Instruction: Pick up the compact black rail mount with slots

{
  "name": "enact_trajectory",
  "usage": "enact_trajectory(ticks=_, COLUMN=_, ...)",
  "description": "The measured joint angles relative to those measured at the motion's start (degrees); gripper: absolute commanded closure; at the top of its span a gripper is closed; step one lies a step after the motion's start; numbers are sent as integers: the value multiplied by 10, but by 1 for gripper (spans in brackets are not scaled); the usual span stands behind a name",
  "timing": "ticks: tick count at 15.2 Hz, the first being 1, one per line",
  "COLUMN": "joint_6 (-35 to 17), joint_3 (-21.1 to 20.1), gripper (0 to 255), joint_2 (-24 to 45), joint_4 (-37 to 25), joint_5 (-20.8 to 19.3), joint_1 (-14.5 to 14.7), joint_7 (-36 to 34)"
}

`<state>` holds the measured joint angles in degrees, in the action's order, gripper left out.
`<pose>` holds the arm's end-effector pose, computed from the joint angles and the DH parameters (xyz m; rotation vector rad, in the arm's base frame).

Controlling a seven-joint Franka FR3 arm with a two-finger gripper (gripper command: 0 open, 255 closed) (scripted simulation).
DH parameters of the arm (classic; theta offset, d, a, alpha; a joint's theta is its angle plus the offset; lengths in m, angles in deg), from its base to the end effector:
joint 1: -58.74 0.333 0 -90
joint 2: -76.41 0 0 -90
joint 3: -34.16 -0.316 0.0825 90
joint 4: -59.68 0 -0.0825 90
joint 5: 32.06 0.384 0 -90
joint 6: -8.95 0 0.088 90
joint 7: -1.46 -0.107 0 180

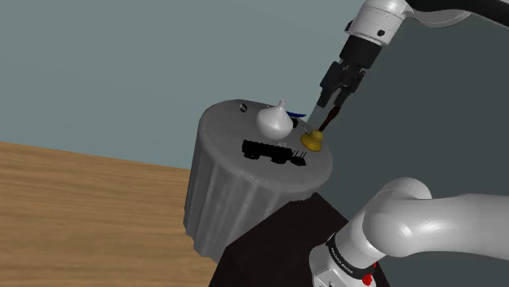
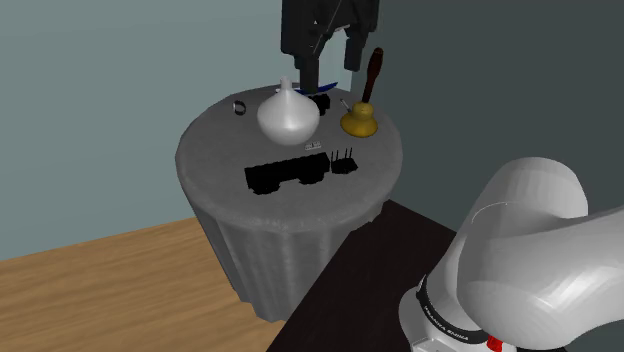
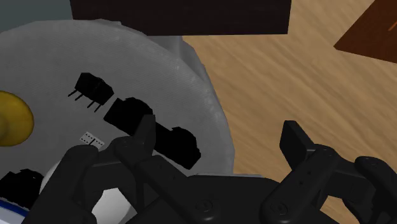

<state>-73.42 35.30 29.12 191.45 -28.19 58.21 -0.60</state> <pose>0.2821 -0.0026 0.6172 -3.0586 0.0775 0.0572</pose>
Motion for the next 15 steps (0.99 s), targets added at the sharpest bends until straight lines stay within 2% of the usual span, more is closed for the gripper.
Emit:
enact_trajectory(ticks=2, joint_6=-10, joint_3=3, gripper=0, joint_2=1, joint_4=9, joint_5=-4, joint_1=2, joint_7=9)
enact_trajectory(ticks=5, joint_6=-54, joint_3=20, gripper=0, joint_2=13, joint_4=42, joint_5=-25, joint_1=10, joint_7=60)
enact_trajectory(ticks=8, joint_6=-110, joint_3=41, gripper=0, joint_2=27, joint_4=82, joint_5=-49, joint_1=19, joint_7=119)
enact_trajectory(ticks=15, joint_6=-260, joint_3=79, gripper=0, joint_2=112, joint_4=139, joint_5=-91, joint_1=44, joint_7=237)
